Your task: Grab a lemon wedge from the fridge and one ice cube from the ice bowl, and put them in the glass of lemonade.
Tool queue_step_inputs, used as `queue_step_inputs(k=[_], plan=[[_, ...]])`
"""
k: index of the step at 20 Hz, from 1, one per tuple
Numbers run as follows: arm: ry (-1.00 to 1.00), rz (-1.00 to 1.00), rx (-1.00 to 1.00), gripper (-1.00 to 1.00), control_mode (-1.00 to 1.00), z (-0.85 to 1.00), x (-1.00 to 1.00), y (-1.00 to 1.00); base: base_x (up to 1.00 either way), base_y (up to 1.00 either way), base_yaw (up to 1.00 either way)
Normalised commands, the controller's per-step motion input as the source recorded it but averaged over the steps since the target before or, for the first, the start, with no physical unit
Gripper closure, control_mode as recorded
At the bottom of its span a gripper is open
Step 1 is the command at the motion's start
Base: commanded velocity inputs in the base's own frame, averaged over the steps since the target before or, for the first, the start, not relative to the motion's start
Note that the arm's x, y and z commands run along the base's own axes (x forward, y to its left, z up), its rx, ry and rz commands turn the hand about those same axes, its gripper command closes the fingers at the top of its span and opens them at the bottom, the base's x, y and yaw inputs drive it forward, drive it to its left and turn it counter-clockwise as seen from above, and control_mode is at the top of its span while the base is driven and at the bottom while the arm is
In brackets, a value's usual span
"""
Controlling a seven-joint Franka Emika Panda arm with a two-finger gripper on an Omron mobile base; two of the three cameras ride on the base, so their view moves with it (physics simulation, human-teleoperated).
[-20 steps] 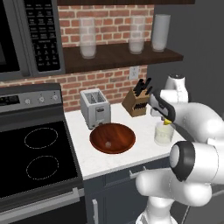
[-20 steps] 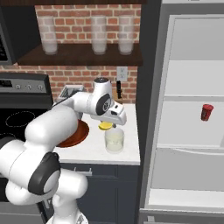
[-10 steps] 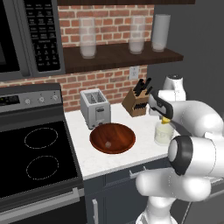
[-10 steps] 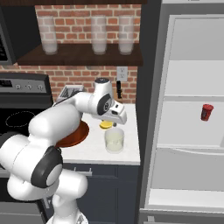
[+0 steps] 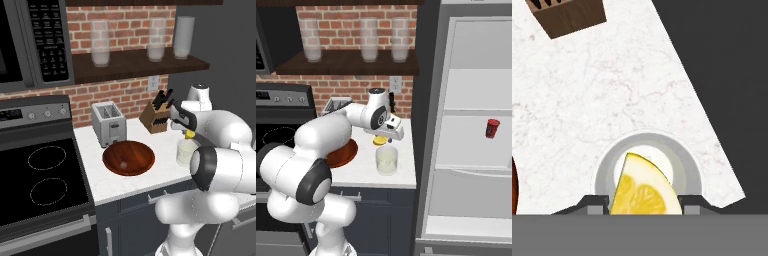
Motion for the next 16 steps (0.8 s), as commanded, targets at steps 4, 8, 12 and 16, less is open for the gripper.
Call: queue_step_inputs(k=[4, 8, 12, 16], plan=[[0.00, 0.00, 0.00, 1.00, -1.00, -0.19, 0.11, -0.10, 0.00, 0.00, 0.00], [0.00, 0.00, 0.00, 1.00, -1.00, -0.23, 0.06, -0.01, 0.00, 0.00, 0.00], [0.00, 0.00, 0.00, 1.00, -1.00, -0.36, 0.00, 0.00, 0.00, 0.00, 0.00], [0.00, 0.00, 0.00, 1.00, -1.00, -0.02, 0.00, 0.00, 0.00, 0.00, 0.00]])
